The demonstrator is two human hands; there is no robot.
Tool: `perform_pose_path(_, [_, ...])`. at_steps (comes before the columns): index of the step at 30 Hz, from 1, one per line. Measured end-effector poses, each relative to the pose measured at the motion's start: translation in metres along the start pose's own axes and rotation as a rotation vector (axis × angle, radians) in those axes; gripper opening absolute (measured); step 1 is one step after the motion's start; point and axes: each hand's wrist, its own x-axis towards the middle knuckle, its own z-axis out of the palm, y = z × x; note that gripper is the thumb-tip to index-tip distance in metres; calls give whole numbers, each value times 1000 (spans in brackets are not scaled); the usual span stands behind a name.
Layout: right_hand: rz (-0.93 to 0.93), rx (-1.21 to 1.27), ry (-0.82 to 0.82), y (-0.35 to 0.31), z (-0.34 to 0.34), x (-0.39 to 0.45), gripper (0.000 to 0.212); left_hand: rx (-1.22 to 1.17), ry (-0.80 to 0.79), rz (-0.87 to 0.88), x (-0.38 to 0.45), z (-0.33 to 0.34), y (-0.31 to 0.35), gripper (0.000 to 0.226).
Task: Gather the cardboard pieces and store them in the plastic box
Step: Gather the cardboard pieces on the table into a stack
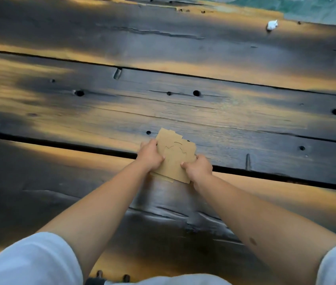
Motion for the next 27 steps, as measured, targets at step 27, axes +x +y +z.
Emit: perform_pose_path(27, [-552, -205, 56, 77, -108, -48, 85, -294, 21, 236, -110, 49, 33, 38])
